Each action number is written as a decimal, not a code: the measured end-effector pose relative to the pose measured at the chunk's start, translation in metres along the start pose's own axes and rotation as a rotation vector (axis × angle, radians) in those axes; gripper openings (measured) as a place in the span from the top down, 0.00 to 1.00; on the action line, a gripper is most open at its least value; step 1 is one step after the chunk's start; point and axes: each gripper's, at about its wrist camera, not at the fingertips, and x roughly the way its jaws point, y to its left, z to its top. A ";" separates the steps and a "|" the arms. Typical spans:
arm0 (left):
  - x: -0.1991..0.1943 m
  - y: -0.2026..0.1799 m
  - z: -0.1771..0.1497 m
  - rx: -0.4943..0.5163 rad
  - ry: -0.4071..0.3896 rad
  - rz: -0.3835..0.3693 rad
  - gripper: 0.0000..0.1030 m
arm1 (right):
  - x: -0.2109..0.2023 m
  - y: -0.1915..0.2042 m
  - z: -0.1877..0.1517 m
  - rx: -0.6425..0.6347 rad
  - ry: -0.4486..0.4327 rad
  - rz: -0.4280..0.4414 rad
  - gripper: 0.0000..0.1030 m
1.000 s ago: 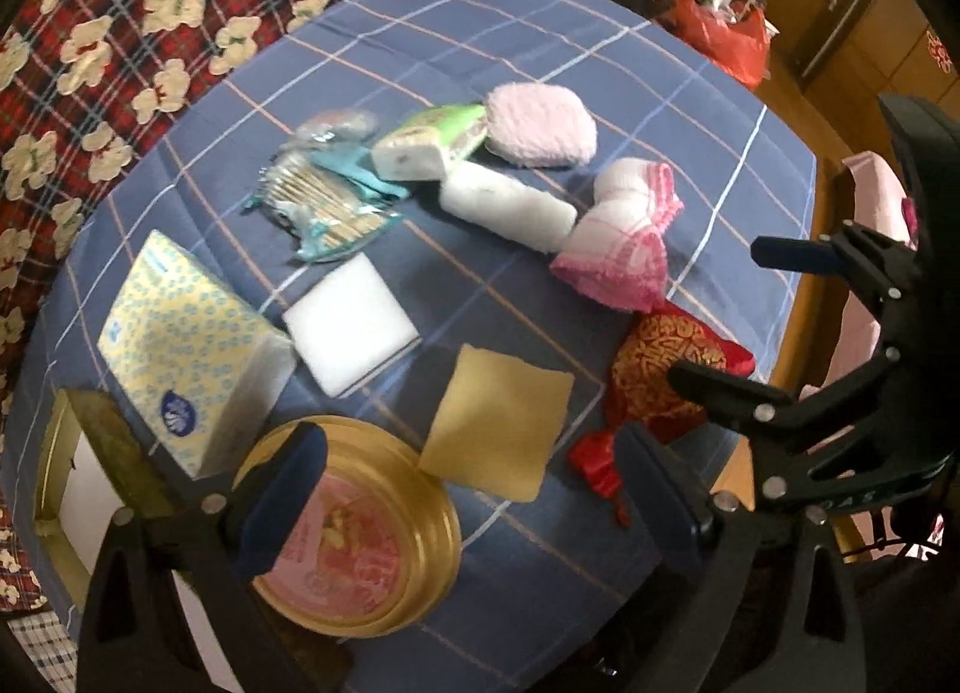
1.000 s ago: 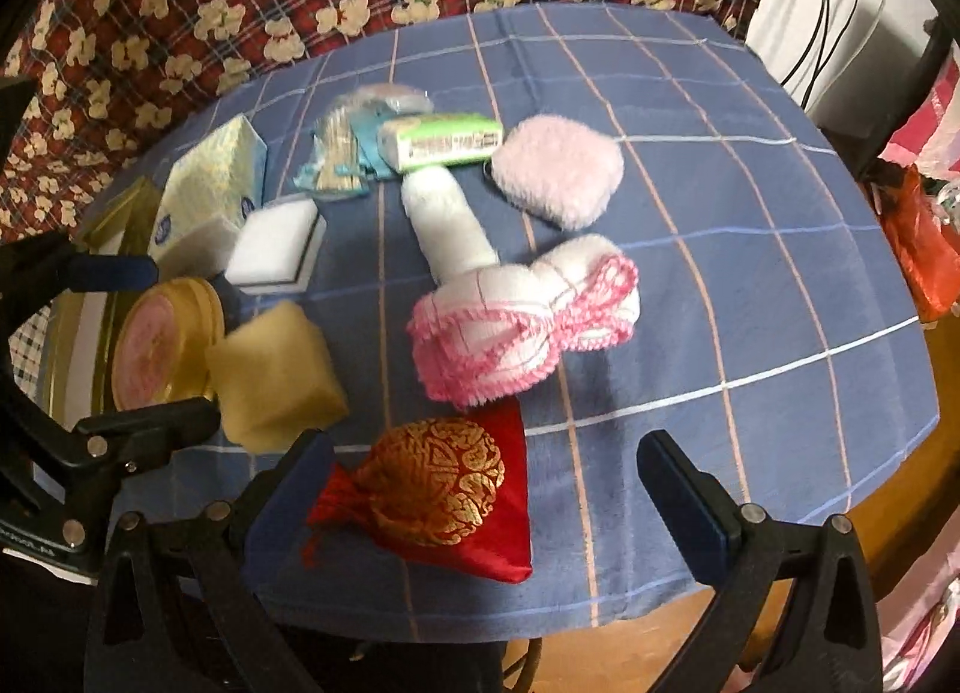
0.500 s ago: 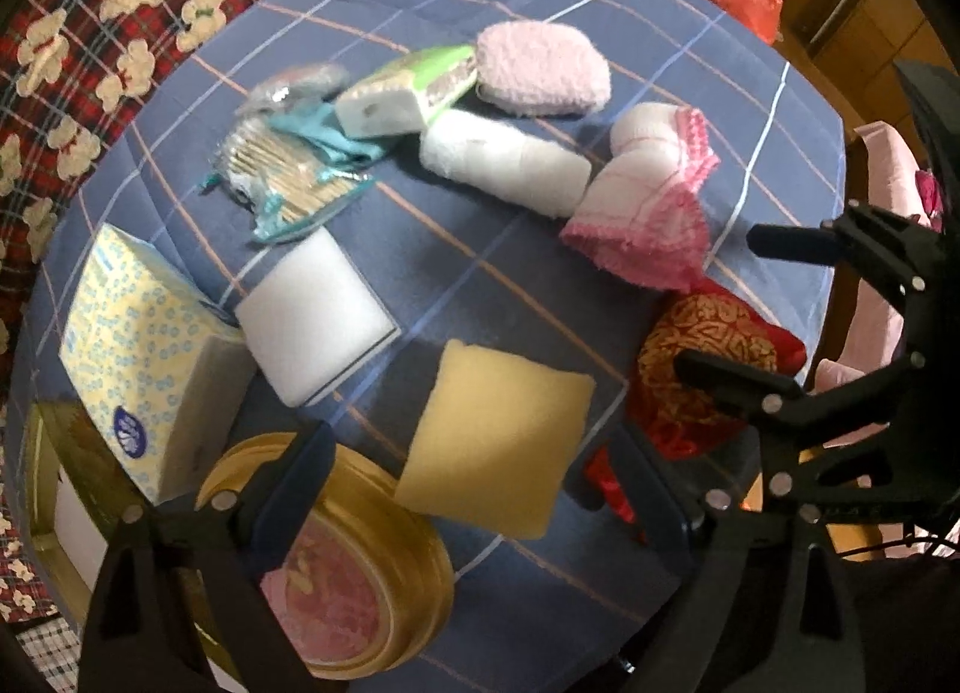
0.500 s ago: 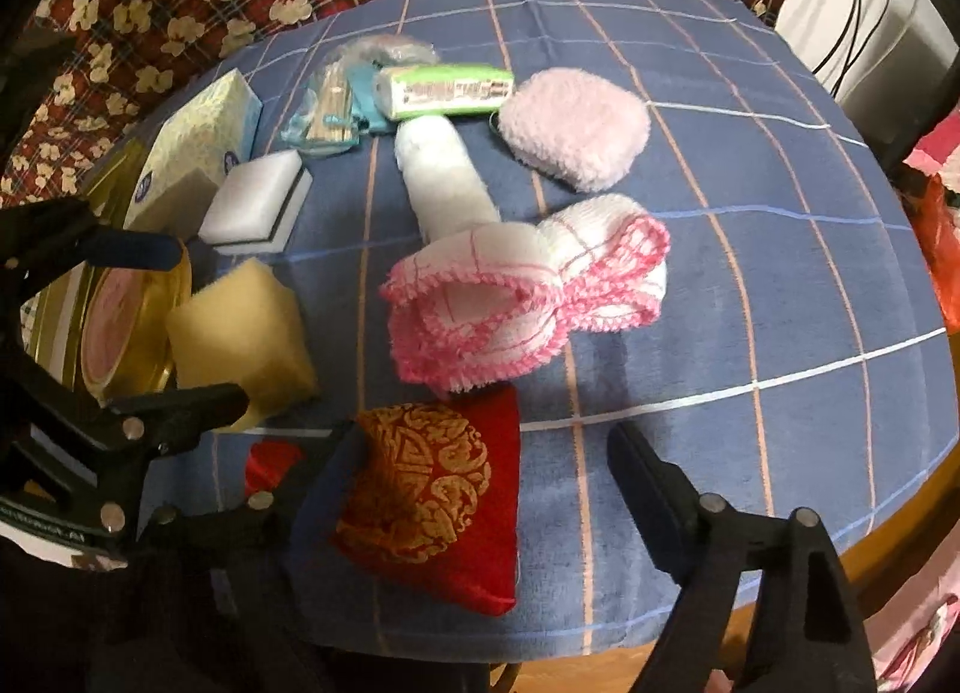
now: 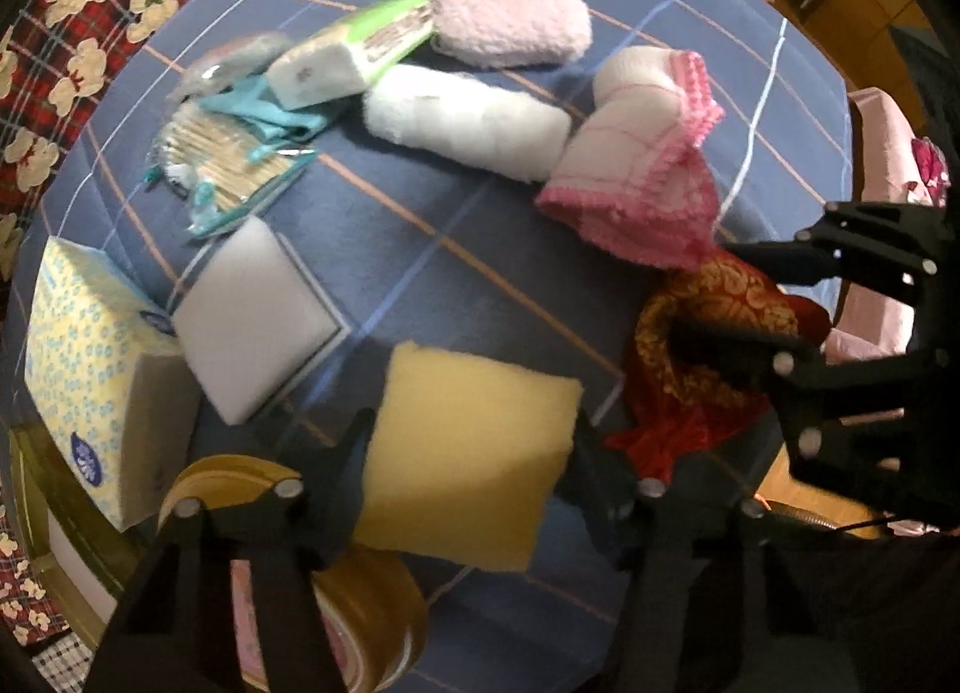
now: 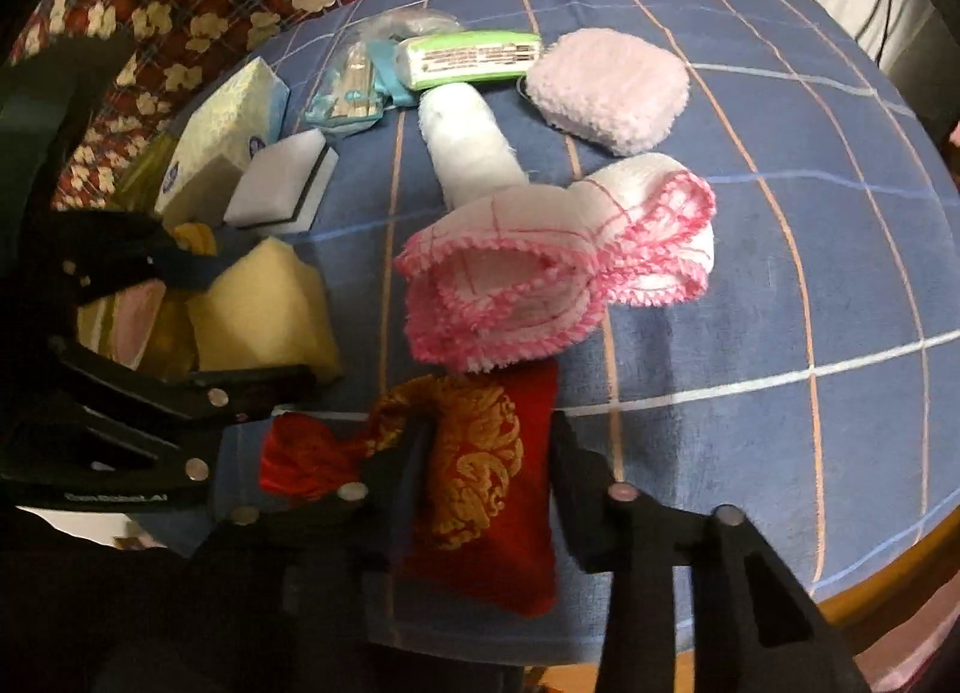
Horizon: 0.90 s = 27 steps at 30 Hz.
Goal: Organize soft objects
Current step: 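Grasp the yellow sponge with the left tool while the right tool grasps the red brocade pouch, then lift the yellow sponge with the left tool while the right tool lifts the red pouch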
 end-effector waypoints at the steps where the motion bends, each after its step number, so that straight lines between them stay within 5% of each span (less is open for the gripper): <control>1: 0.000 -0.001 0.000 0.004 -0.002 -0.001 0.44 | -0.002 -0.003 -0.001 0.011 -0.002 0.014 0.67; 14: -0.041 0.010 0.013 -0.046 -0.090 -0.041 0.47 | -0.044 -0.007 0.001 0.030 -0.081 0.080 0.70; 27: -0.084 0.034 0.002 -0.106 -0.219 -0.039 0.47 | -0.071 0.012 0.028 -0.045 -0.148 0.043 0.70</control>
